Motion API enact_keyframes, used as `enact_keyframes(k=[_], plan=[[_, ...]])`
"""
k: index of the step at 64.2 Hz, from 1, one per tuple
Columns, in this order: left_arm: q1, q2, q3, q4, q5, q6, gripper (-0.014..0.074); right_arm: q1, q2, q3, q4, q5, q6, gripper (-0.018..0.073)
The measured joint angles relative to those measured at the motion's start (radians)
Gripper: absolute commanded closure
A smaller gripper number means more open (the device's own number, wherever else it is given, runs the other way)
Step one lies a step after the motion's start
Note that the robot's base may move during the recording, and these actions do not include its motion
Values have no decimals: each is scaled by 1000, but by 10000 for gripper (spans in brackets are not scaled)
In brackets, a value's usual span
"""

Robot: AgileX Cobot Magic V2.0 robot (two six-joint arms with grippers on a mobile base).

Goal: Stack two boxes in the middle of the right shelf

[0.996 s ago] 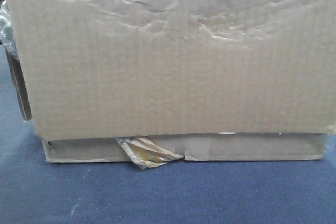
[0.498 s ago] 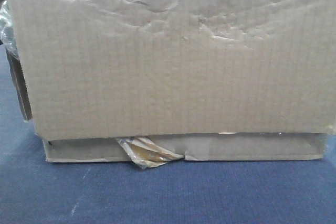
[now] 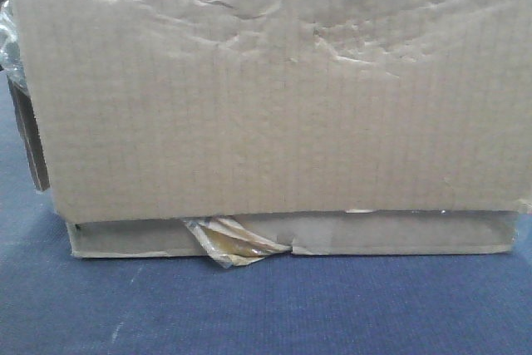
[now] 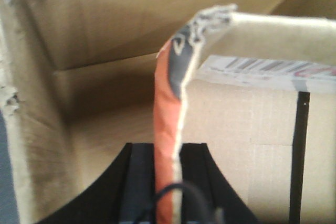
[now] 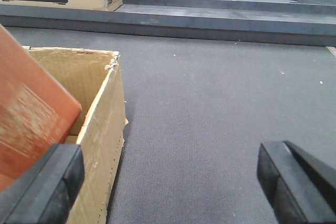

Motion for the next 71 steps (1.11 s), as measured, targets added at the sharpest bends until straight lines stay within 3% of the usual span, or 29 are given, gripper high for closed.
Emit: enact_keyframes(k=[17,21,31,41,52,63,71], plan=[[0,15,0,33,0,-23,703,0,0,0,0,-2,0,-10],[0,15,0,35,0,-25,654,0,0,0,0,-4,0,-10],[0,15,0,35,0,-27,365,0,0,0,0,-4,0,-10],[0,15,0,35,-8,-29,-35,0,0,0,0,-4,0,-10],[0,-13,0,35,-8,-30,83,0,0,-26,0,26,0,-10],[0,-114,0,54,-8,-11,86,17,36,-142,0,103,0,-10],[0,-204,0,135,31,-1,86,51,108,-271,0,194,0,-10]])
